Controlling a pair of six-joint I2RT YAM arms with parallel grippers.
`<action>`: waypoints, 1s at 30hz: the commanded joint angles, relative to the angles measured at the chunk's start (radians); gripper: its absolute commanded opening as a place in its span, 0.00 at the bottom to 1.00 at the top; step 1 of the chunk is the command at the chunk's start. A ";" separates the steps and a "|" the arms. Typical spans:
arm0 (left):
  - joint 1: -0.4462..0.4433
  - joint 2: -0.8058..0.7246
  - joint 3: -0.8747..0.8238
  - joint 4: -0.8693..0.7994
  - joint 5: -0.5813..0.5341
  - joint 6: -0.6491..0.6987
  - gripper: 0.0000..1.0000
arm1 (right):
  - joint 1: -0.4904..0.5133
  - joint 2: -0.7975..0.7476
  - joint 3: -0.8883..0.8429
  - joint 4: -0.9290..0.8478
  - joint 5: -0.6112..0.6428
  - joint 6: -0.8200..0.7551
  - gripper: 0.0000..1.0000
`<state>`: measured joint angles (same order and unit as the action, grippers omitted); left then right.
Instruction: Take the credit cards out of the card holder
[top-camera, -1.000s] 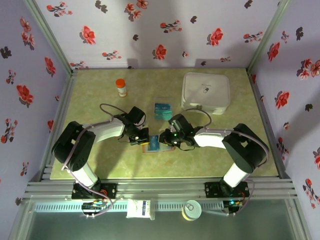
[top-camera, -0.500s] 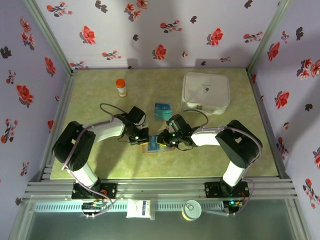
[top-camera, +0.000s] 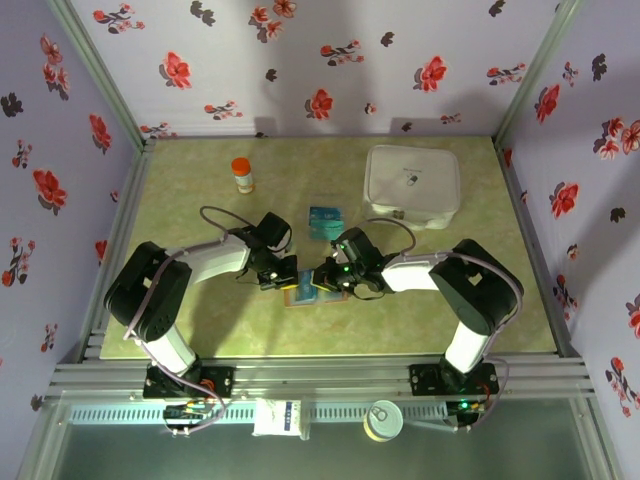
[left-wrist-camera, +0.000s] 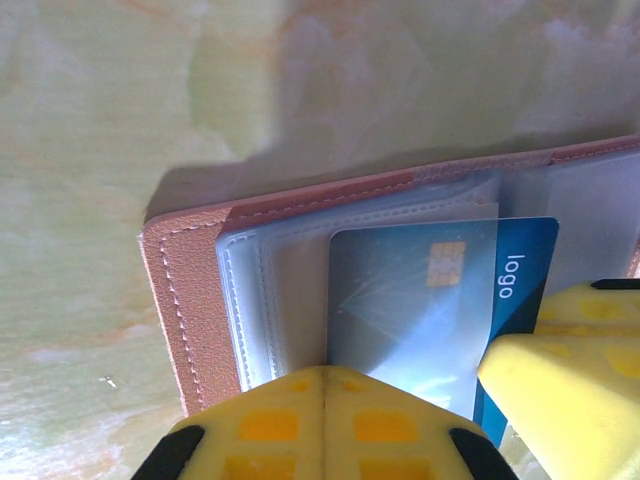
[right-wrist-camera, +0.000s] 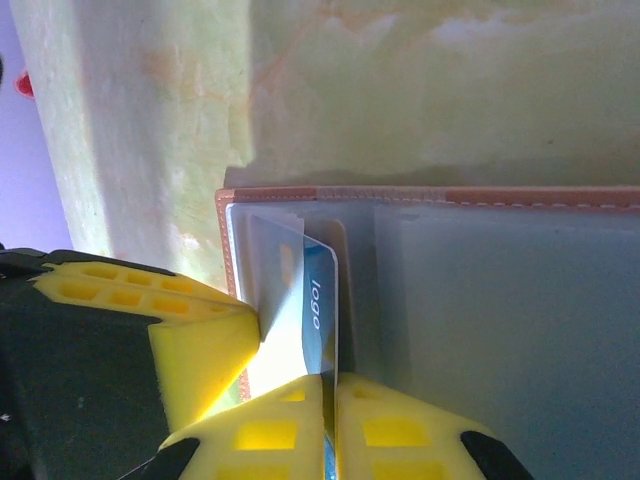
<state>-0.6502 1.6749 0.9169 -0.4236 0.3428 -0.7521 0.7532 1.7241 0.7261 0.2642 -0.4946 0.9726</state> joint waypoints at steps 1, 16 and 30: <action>-0.005 0.032 0.002 -0.060 -0.028 0.016 0.00 | -0.009 -0.042 -0.013 -0.047 0.031 -0.027 0.10; -0.005 0.022 0.017 -0.063 -0.023 0.016 0.00 | -0.026 -0.188 0.029 -0.317 0.109 -0.155 0.08; -0.005 -0.075 0.049 -0.051 -0.016 0.002 0.02 | -0.026 -0.280 0.227 -0.624 0.237 -0.419 0.06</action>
<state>-0.6502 1.6444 0.9302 -0.4473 0.3401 -0.7521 0.7311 1.4734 0.8978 -0.2424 -0.3317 0.6903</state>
